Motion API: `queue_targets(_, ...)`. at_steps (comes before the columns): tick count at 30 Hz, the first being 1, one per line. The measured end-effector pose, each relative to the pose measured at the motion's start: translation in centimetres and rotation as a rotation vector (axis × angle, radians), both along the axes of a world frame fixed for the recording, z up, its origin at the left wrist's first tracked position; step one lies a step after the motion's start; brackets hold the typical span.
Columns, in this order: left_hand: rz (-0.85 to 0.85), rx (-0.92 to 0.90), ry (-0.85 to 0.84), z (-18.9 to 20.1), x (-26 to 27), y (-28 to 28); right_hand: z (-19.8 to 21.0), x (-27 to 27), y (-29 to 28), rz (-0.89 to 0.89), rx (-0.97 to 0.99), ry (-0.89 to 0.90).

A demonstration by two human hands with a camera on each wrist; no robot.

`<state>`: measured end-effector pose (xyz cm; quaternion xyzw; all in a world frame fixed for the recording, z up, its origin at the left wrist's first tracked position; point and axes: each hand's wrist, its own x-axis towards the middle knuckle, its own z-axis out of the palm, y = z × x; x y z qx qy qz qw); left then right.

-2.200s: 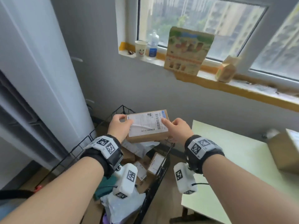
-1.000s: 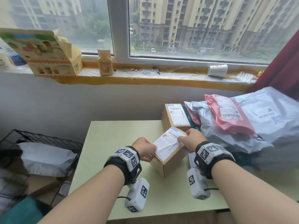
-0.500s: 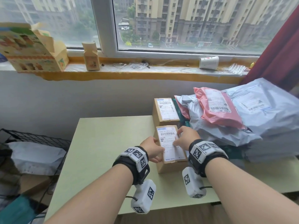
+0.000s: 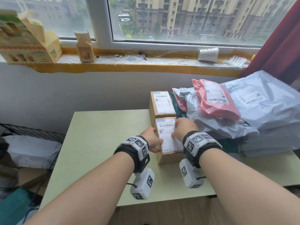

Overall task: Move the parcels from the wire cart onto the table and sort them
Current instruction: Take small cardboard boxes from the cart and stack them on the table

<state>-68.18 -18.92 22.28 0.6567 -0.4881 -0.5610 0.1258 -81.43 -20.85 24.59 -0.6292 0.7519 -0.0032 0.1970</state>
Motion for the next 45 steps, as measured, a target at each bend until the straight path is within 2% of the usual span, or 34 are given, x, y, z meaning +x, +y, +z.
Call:
queue_targets(9, -0.009, -0.097, -0.091, 2.0, 2.1, -0.5, 1.2, 1.1, -0.8, -0.027, -0.169, -0.017)
queue_targets(21, 0.147, -0.235, -0.113, 5.0, 8.4, -0.7, 3.9, 5.3, -2.1, 0.031, -0.166, -0.138)
queue_targets(35, 0.332, -0.277, -0.212, 5.1, 19.8, 3.9, 4.9, 14.8, -0.9, 0.211, -0.12, -0.188)
queue_targets(45, 0.479, -0.296, -0.196, 4.8, 28.5, 7.8, 5.4, 23.8, 1.4, 0.34, -0.096, -0.185)
